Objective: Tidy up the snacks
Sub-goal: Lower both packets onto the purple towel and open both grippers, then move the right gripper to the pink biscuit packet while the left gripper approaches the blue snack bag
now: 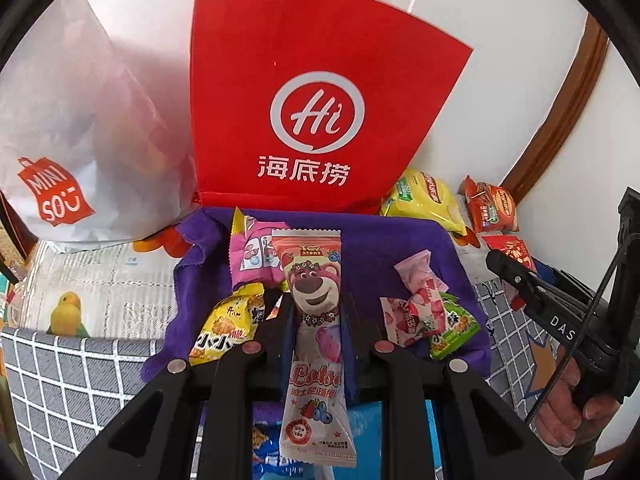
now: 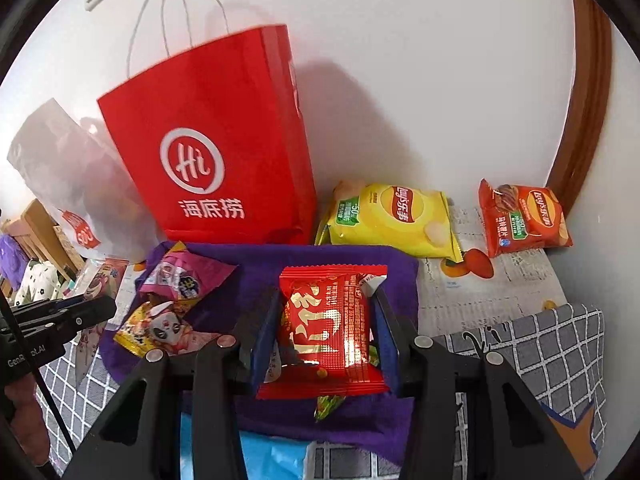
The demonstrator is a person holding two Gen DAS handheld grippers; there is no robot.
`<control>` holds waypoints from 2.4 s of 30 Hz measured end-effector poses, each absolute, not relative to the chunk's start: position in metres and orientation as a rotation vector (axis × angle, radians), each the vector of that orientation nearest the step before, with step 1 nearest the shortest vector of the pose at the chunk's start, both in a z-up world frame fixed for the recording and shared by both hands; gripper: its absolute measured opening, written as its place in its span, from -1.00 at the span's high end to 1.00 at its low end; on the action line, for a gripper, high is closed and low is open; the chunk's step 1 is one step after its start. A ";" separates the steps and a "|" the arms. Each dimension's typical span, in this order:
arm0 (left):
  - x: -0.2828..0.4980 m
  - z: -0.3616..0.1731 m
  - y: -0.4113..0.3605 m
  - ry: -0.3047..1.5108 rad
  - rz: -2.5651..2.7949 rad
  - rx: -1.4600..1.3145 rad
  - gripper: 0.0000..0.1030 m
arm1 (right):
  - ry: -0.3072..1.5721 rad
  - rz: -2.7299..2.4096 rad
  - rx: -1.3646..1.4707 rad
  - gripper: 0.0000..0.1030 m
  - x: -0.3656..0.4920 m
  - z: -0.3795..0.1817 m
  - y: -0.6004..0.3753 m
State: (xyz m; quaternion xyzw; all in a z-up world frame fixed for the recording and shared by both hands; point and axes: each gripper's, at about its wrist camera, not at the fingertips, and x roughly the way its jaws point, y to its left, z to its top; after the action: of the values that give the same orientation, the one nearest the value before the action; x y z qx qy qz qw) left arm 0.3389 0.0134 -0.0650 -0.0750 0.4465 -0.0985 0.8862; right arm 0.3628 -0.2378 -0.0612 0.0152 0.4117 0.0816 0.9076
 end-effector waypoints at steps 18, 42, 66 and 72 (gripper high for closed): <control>0.387 -0.104 -0.007 0.984 -0.237 -0.140 0.61 | 0.972 0.187 0.004 0.13 0.409 -0.123 -0.227; 0.375 -0.085 -0.006 0.933 -0.224 -0.135 -0.06 | 0.925 0.219 -0.021 -0.42 0.391 -0.102 -0.215; 0.214 -0.013 0.032 0.800 -0.177 -0.158 -0.06 | 0.723 0.141 -0.020 -0.50 0.231 -0.004 -0.200; 0.179 -0.018 0.038 0.799 -0.172 -0.160 -0.06 | 0.690 0.136 -0.028 -0.50 0.191 -0.006 -0.192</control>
State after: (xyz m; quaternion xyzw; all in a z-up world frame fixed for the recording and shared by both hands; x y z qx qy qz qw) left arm 0.1790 0.0384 -0.0179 -0.0775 0.3882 -0.0835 0.9145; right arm 0.1911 -0.1921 -0.0057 -0.0137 0.3381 0.0666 0.9386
